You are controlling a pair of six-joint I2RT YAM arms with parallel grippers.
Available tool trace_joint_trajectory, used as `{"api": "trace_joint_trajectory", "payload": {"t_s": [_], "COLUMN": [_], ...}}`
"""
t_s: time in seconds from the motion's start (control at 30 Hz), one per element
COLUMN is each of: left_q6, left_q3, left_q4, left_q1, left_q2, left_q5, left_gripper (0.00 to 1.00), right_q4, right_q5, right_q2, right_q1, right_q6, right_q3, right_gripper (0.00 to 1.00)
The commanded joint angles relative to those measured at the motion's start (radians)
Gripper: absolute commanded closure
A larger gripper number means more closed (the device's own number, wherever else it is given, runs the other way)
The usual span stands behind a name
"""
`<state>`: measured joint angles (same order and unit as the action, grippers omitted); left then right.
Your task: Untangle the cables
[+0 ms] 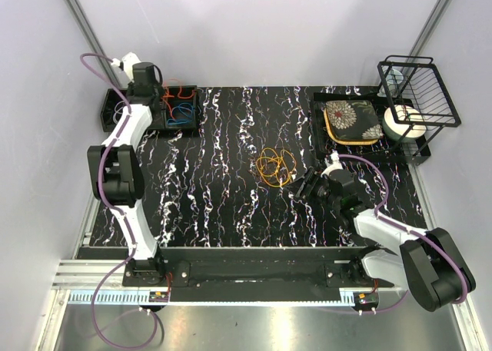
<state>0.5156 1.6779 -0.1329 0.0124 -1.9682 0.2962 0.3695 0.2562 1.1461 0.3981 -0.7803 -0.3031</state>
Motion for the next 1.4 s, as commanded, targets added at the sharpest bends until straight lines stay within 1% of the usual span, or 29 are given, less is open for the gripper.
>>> {"api": "trace_joint_trajectory", "payload": {"t_s": [0.0,0.17,0.23,0.37,0.6,0.87,1.0,1.13,1.17,1.37], "left_q6": [0.032,0.058,0.051,0.037,0.092,0.092,0.077,0.081,0.074,0.047], "left_q3": [-0.024,-0.044,-0.052,-0.026,-0.023,0.057,0.121,0.151,0.154,0.198], "left_q4": [0.067,0.076,0.098,0.092,0.075,0.038,0.026,0.033,0.042,0.058], "left_q1": [0.021,0.029,0.031,0.031,0.017,0.003,-0.005,-0.008,-0.031,-0.049], "left_q2": [0.065,0.081,0.086,0.060,0.017,-0.076,-0.158,-0.199,-0.207,-0.267], "left_q5": [0.047,0.070,0.049,-0.005,-0.064,-0.083,-0.143,-0.121,-0.109,-0.069], "left_gripper": [1.00,1.00,1.00,1.00,1.00,1.00,1.00,1.00,1.00,1.00], "right_q4": [0.031,0.028,0.028,0.028,0.029,0.032,0.034,0.035,0.034,0.036], "right_q5": [0.018,0.020,0.018,0.020,0.021,0.025,0.026,0.032,0.032,0.049], "right_q2": [0.004,0.004,0.004,0.010,0.014,0.017,0.021,0.032,0.033,0.063], "right_q1": [-0.007,-0.007,-0.005,-0.007,-0.007,-0.007,-0.007,-0.007,-0.007,-0.008], "right_q6": [-0.001,-0.002,-0.004,-0.002,0.000,0.000,0.001,0.003,0.001,0.007], "right_q3": [-0.036,-0.037,-0.037,-0.042,-0.042,-0.042,-0.045,-0.048,-0.050,-0.065], "right_gripper": [0.31,0.31,0.31,0.31,0.31,0.31,0.31,0.31,0.31,0.31]}}
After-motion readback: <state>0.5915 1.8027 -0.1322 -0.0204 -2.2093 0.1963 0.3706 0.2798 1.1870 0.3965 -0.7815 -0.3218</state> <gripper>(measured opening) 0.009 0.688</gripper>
